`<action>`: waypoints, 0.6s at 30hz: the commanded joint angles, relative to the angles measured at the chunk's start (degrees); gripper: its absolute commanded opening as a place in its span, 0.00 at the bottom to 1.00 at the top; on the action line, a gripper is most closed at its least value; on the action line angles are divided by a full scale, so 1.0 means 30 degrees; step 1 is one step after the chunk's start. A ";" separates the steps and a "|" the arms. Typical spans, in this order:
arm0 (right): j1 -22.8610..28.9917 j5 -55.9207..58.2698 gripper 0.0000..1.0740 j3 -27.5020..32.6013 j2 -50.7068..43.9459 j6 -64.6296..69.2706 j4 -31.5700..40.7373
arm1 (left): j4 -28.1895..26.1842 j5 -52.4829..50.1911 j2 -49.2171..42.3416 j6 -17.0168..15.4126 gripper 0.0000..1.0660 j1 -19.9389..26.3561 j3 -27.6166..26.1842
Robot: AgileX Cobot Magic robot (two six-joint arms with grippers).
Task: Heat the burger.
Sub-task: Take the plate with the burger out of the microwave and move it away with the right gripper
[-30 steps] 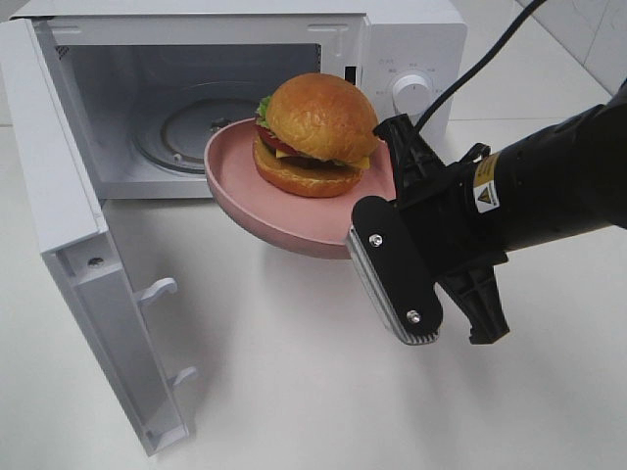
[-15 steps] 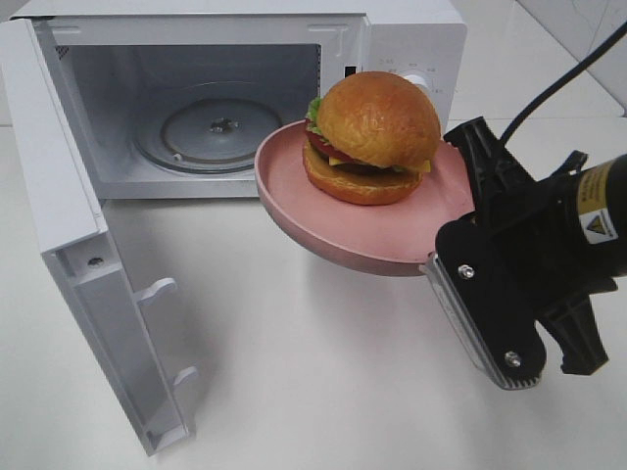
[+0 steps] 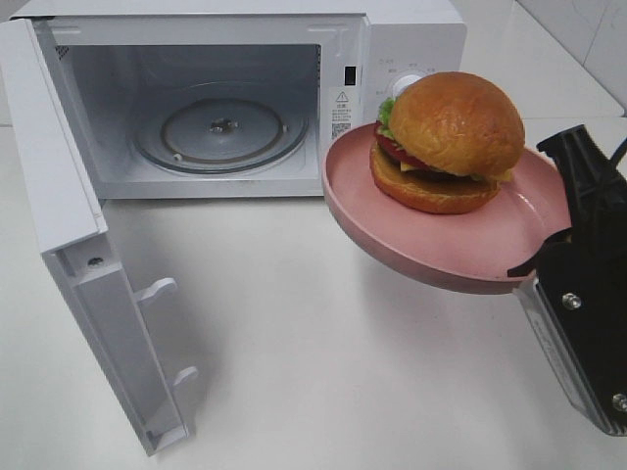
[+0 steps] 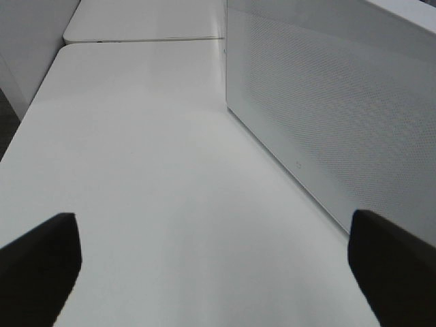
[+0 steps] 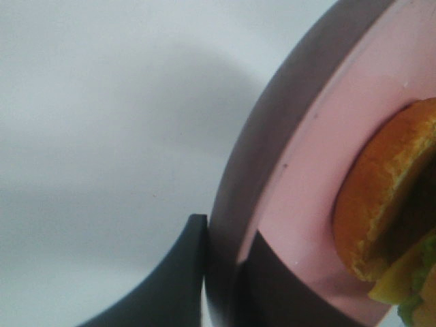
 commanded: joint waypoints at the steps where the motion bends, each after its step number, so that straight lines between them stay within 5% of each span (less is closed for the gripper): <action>1: 0.0076 -0.0573 0.00 0.0019 -0.0898 0.0439 -0.0477 | 0.0038 -0.0191 -0.0420 0.0076 0.94 0.0000 0.0076; 18: 0.0076 0.2807 0.00 0.0095 -0.4030 0.3419 -0.2521 | 0.0038 -0.0191 -0.0420 0.0076 0.94 0.0000 0.0076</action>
